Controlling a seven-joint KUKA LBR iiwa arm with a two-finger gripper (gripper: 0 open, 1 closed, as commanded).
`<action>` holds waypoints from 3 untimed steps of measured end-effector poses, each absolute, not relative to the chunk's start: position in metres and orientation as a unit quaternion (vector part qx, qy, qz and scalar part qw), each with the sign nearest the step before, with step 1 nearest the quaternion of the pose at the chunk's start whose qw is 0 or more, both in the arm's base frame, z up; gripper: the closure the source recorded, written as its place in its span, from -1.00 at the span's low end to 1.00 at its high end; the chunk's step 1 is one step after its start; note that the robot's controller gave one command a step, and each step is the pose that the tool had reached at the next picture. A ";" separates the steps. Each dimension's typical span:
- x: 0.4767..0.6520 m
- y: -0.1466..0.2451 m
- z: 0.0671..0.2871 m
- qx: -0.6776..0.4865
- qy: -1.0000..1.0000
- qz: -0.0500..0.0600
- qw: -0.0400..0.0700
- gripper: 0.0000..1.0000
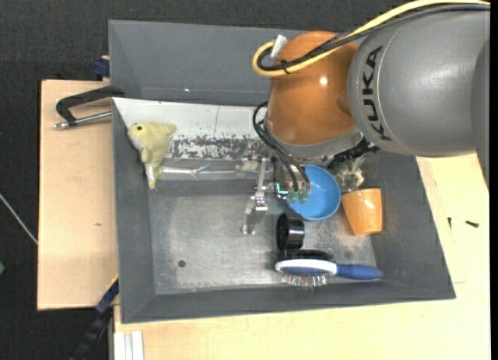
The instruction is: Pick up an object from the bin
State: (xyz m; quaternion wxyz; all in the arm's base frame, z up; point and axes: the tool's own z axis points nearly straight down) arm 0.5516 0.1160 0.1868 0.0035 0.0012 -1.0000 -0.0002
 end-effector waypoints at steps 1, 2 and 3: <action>0.507 0.049 0.151 -0.042 -0.999 0.001 0.003 -1.00; 0.497 0.010 0.101 -0.146 -0.989 -0.005 -0.004 -1.00; 0.536 -0.036 0.071 -0.136 -0.991 -0.002 -0.003 -1.00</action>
Offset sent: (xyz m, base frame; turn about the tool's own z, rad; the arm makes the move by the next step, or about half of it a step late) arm -0.0430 -0.0640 -0.0345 0.0805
